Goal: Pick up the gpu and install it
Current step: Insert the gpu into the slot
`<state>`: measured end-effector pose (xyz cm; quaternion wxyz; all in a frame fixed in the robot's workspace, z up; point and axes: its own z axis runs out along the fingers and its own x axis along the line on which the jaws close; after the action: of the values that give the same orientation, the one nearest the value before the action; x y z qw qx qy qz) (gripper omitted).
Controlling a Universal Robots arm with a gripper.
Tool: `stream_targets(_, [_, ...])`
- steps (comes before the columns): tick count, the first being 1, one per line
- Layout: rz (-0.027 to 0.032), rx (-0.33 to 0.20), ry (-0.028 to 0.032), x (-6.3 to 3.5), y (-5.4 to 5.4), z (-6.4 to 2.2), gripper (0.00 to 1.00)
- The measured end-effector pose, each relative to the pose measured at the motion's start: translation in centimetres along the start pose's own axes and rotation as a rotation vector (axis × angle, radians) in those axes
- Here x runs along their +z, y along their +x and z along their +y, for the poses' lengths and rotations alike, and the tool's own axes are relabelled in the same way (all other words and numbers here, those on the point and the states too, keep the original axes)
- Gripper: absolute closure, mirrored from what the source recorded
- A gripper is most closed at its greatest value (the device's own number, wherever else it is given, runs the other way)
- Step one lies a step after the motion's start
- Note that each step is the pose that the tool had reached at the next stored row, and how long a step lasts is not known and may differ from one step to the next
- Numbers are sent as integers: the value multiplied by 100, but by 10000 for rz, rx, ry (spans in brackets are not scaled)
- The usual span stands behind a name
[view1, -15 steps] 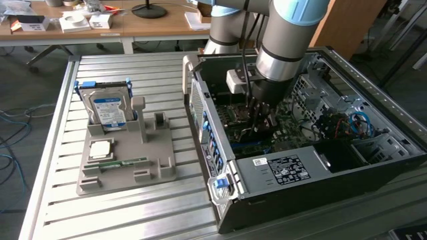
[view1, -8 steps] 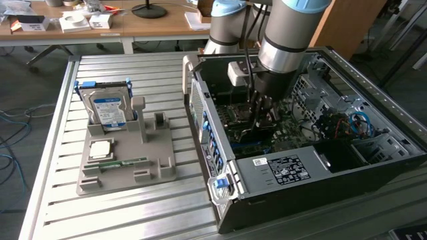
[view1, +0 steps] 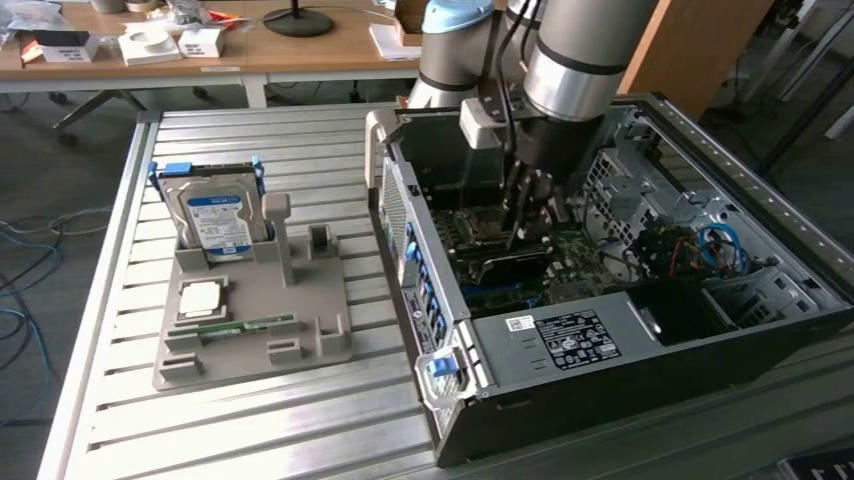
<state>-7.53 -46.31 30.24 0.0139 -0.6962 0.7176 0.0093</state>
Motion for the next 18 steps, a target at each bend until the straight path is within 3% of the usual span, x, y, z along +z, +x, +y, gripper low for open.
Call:
stream_targets(13, [0,0,0,-317,-11,-4,67])
stream_targets(18, [-1,0,1,-338,-11,-5,67])
